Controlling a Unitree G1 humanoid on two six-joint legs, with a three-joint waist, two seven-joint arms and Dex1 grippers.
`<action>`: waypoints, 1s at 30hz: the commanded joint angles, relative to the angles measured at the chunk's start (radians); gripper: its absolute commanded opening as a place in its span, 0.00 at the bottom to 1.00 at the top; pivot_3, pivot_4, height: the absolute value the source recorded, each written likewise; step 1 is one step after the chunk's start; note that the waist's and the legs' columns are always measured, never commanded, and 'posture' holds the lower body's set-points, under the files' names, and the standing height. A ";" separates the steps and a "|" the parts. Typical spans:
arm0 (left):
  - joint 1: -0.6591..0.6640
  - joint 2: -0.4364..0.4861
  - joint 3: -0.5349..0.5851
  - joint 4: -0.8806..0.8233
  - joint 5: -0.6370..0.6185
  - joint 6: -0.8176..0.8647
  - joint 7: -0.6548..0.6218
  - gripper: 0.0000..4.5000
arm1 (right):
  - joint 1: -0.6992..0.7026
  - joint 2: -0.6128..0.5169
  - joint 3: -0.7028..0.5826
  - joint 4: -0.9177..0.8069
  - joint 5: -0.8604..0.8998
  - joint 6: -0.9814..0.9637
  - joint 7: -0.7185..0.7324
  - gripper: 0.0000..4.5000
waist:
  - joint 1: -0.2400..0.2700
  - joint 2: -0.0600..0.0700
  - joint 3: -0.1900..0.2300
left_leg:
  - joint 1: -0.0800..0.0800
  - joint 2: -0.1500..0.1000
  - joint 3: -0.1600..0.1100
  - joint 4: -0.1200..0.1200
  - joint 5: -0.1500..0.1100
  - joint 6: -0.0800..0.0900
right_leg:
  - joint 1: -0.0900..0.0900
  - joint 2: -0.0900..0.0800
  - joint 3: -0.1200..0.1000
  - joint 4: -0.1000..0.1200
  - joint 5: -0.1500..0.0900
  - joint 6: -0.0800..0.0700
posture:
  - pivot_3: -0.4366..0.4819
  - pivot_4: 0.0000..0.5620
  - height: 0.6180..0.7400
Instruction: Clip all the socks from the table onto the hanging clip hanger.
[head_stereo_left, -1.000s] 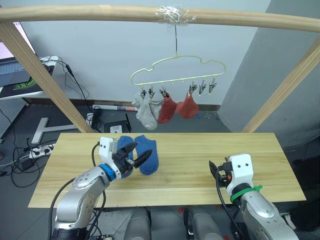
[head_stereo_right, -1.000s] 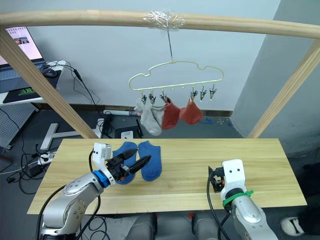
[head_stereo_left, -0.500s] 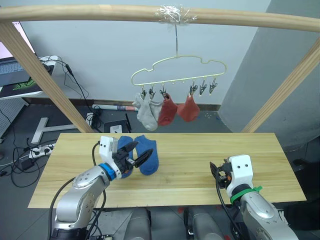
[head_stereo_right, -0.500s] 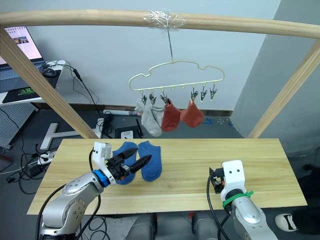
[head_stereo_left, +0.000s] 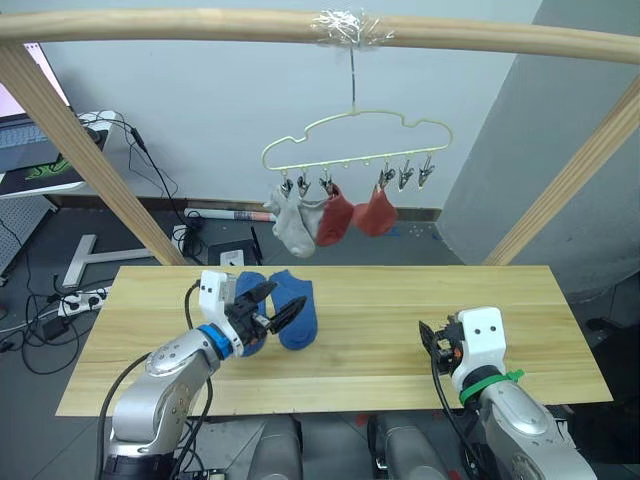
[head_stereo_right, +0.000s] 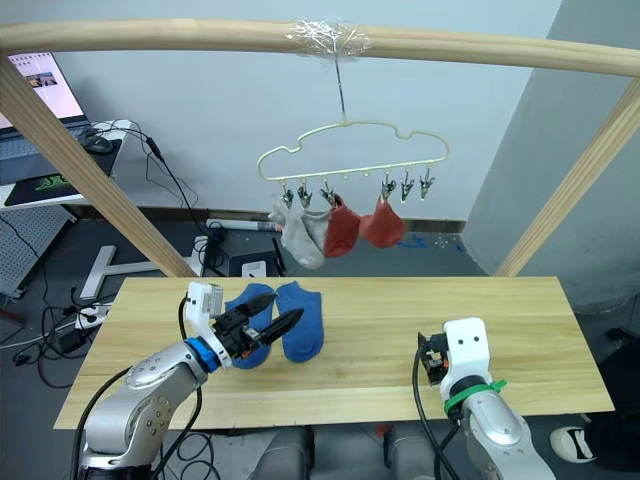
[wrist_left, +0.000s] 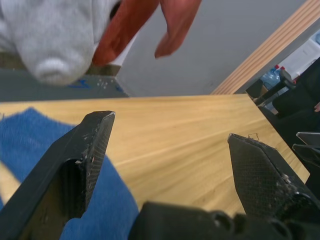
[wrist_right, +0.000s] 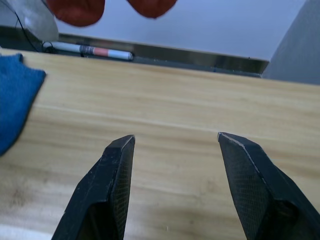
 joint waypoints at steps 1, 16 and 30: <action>-0.072 0.030 0.009 -0.002 -0.028 0.006 -0.029 0.92 | -0.078 0.021 -0.038 -0.037 0.029 0.030 -0.007 0.61 | 0.000 0.000 0.000 | 0.000 0.000 0.000 0.000 0.000 0.000 | 0.000 0.000 0.000 0.000 0.000 0.000 | 0.52 0.36 1.00; -0.533 0.113 -0.021 0.190 -0.094 0.056 -0.237 0.92 | -0.659 0.105 -0.187 0.210 0.113 0.157 -0.028 0.61 | -0.001 0.001 0.004 | -0.001 0.000 -0.002 -0.003 0.000 0.000 | 0.000 0.003 -0.001 0.002 0.002 0.009 | 0.54 0.37 1.00; -0.691 0.108 -0.043 0.268 -0.086 0.059 -0.284 0.92 | -0.887 0.070 -0.178 0.583 0.106 -0.029 0.018 0.48 | 0.000 0.002 0.015 | -0.001 0.000 -0.002 -0.006 0.000 0.001 | -0.002 0.004 -0.001 0.005 0.003 0.008 | 0.58 0.41 1.00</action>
